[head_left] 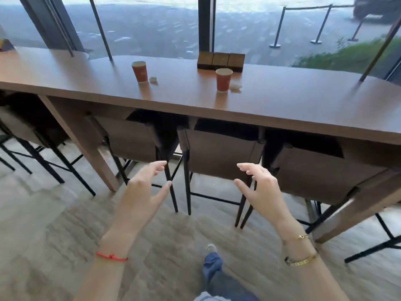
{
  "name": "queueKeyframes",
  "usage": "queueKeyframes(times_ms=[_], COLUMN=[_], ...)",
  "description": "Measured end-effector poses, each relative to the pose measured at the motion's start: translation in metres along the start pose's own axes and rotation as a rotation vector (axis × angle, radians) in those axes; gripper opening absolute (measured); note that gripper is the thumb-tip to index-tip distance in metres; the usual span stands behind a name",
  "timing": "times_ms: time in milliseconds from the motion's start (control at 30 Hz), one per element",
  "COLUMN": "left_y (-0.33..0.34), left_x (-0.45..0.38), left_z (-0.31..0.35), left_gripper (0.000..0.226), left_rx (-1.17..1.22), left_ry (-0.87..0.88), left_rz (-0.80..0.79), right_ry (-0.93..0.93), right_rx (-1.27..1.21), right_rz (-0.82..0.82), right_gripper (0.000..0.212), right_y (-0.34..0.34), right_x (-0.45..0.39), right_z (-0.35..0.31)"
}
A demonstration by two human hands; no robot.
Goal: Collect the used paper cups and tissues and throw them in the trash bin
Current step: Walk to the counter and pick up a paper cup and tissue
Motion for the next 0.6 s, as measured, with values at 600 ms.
queueKeyframes(times_ms=[600], left_y=[0.159], left_x=[-0.380], left_z=[0.036], left_gripper=[0.075], left_rx=[0.082], left_ry=[0.092], left_rz=[0.004], right_ry=[0.010], right_rx=[0.163], right_rz=[0.047], right_gripper=[0.036], right_y=[0.028], right_x=[-0.406], right_z=[0.108])
Point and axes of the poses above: each hand's wrist, its own x-axis away from the middle knuckle, its own y-axis out of the palm, z = x × y, the point moved 6 cm from there along -x, towards the middle knuckle, and after that the axes turned 7 degrees about z, right-handed, at the moved point
